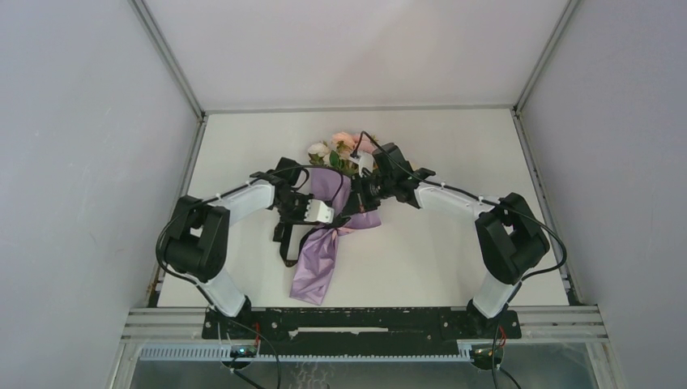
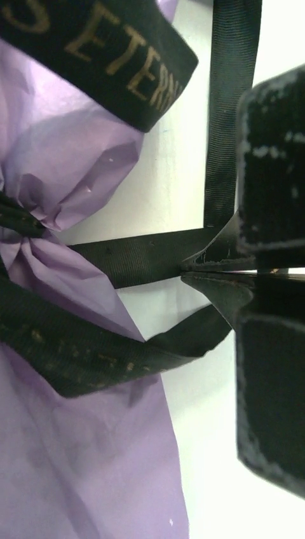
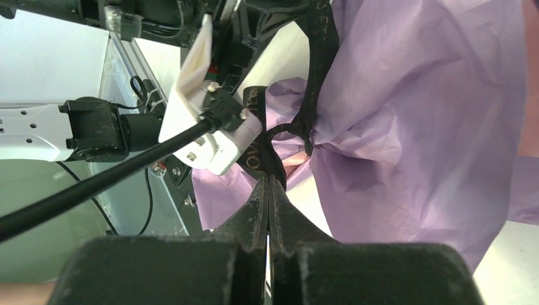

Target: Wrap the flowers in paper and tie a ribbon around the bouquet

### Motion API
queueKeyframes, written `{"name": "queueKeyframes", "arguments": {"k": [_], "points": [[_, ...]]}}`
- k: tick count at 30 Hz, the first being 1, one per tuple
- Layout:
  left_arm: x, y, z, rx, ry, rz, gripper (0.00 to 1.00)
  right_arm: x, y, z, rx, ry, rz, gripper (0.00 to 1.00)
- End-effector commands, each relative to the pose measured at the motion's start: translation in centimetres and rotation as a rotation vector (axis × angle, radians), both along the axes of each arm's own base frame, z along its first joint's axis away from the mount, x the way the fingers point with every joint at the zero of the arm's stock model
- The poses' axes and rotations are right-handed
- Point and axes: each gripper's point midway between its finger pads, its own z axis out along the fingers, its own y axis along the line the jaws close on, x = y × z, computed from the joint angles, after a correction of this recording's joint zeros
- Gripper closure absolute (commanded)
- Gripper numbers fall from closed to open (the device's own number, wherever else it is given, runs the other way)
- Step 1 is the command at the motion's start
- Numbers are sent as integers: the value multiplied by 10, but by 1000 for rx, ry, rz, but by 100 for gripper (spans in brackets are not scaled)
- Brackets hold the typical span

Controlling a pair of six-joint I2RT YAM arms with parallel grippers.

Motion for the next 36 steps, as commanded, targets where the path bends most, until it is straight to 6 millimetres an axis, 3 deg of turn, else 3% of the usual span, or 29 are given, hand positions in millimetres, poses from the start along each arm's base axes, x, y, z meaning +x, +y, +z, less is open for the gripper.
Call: {"name": "queueKeyframes", "arguments": {"k": [1, 4, 7, 8, 9, 11, 12, 15, 18, 21, 24, 26, 29, 30, 34, 36], "points": [[2, 1, 34, -39, -62, 37, 100, 10, 1, 38, 88, -90, -15, 100], [-7, 2, 67, -78, -39, 83, 100, 15, 1, 42, 102, -101, -26, 100], [-29, 3, 83, -95, 33, 83, 100, 16, 1, 43, 107, -102, -27, 100], [-31, 0, 84, -115, 49, 101, 97, 16, 1, 42, 106, -99, -28, 100], [-27, -2, 84, -137, 50, 154, 85, 15, 1, 42, 104, -96, -27, 100], [1, -9, 85, -194, -6, 301, 49, 14, 2, 41, 103, -92, -24, 100], [16, -11, 82, -204, -40, 341, 39, 13, 3, 41, 101, -92, -20, 100], [52, -11, 69, -181, -140, 344, 26, 12, 3, 41, 99, -97, -18, 100], [78, -11, 55, -137, -204, 290, 23, 13, 2, 40, 91, -100, -22, 100], [86, -12, 44, -108, -220, 227, 27, 14, 0, 37, 86, -97, -25, 100], [66, -12, 26, -74, -164, 103, 34, 17, -2, 34, 84, -87, -27, 100], [57, -13, 18, -68, -146, 56, 50, 18, -4, 32, 83, -82, -31, 100], [55, -13, 15, -68, -152, 50, 92, 20, -4, 32, 86, -77, -33, 100], [56, -12, 19, -66, -162, 54, 99, 20, -4, 32, 89, -77, -33, 100], [54, -4, 48, -86, -194, 128, 100, 24, 0, 36, 110, -86, -44, 100], [36, 4, 62, -79, -149, 143, 100, 26, 4, 40, 127, -93, -47, 100]]}}
